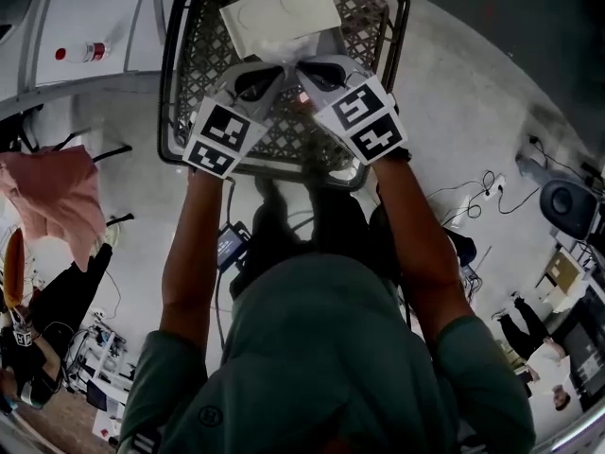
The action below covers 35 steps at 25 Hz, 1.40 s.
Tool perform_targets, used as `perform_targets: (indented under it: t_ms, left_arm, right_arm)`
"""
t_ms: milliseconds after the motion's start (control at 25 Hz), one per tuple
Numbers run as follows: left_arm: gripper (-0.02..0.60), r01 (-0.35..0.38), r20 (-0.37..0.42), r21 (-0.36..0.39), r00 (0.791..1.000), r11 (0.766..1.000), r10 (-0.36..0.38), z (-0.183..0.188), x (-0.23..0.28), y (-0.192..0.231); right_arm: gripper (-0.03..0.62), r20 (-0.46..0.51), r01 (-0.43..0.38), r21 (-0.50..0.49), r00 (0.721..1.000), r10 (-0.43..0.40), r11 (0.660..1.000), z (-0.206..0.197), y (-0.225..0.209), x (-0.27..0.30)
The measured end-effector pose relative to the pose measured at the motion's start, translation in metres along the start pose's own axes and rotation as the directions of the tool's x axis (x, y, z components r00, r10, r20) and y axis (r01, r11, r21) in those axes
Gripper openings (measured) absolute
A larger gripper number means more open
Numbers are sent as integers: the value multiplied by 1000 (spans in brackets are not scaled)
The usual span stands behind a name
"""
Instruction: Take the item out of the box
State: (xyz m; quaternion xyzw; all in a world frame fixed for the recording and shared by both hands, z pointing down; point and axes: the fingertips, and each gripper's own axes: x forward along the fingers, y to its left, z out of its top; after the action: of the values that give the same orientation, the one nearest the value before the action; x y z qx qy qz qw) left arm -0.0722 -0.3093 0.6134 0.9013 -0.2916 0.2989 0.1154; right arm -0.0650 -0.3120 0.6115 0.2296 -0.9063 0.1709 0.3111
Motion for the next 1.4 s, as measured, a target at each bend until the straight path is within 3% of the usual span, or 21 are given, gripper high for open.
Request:
perform_targets:
  t_ms: [280, 640, 1080, 1400]
  left_arm:
    - [2, -51, 138, 107, 990, 993, 36, 63, -88, -18]
    - [2, -119, 285, 216, 957, 969, 54, 119, -193, -50]
    - [2, -209, 452, 320, 891, 924, 45, 162, -276, -102]
    - [2, -250, 515, 377, 857, 892, 23, 182, -302, -115]
  right_arm:
    - [6, 174, 65, -94, 984, -48, 993, 73, 51, -67]
    - [6, 328, 153, -171, 941, -90, 973, 142, 122, -138]
    - [6, 454, 241, -208, 882, -124, 948, 172, 191, -205]
    - [6, 519, 295, -213, 842, -148, 932, 190, 211, -228]
